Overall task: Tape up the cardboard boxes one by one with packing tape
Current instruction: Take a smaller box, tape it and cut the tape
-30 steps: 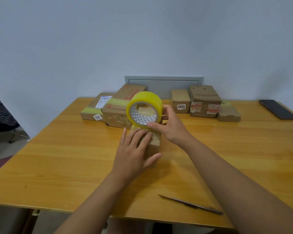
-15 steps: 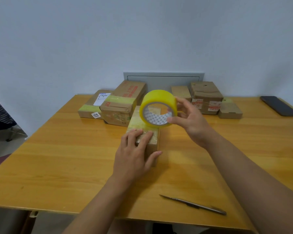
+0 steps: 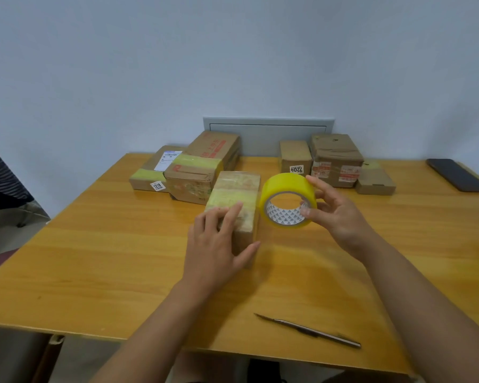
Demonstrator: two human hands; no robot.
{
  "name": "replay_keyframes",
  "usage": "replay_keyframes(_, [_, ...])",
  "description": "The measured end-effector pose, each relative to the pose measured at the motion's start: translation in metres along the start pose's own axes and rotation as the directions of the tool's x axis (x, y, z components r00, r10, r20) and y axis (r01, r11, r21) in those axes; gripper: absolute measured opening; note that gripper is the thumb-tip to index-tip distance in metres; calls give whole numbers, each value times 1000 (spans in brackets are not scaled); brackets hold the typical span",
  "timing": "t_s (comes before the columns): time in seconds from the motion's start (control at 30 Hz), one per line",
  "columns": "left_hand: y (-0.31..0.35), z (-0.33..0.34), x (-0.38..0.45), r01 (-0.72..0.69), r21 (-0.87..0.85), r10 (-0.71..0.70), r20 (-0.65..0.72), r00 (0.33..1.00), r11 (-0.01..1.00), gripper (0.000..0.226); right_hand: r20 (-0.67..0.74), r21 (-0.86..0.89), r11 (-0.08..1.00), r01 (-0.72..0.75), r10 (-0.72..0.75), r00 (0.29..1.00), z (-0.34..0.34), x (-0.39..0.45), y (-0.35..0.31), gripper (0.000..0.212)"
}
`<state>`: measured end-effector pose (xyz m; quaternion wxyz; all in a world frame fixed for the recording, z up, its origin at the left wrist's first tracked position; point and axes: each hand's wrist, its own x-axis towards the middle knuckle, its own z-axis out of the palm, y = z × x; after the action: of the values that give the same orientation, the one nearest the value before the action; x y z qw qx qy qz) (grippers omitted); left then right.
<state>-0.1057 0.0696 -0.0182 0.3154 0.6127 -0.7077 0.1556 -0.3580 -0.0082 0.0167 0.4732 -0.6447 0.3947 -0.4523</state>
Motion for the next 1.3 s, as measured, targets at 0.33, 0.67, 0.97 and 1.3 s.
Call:
replay_keyframes(0.33, [3, -26, 41, -121, 104, 71, 394, 916, 987, 77, -4, -12, 997, -77, 77, 997, 8, -12, 32, 77])
replay_keyframes(0.67, [8, -27, 68, -268, 182, 121, 568, 814, 946, 107, -63, -7, 999, -32, 31, 998, 20, -17, 44, 74])
replay_keyframes(0.97, [-2, -27, 71, -185, 52, 99, 688, 719, 981, 102, -81, -14, 999, -34, 33, 996, 29, -16, 47, 75])
replay_keyframes(1.3, [-1, -31, 68, -120, 0, 92, 645, 759, 993, 97, -86, -67, 997, -41, 35, 996, 30, -18, 31, 73])
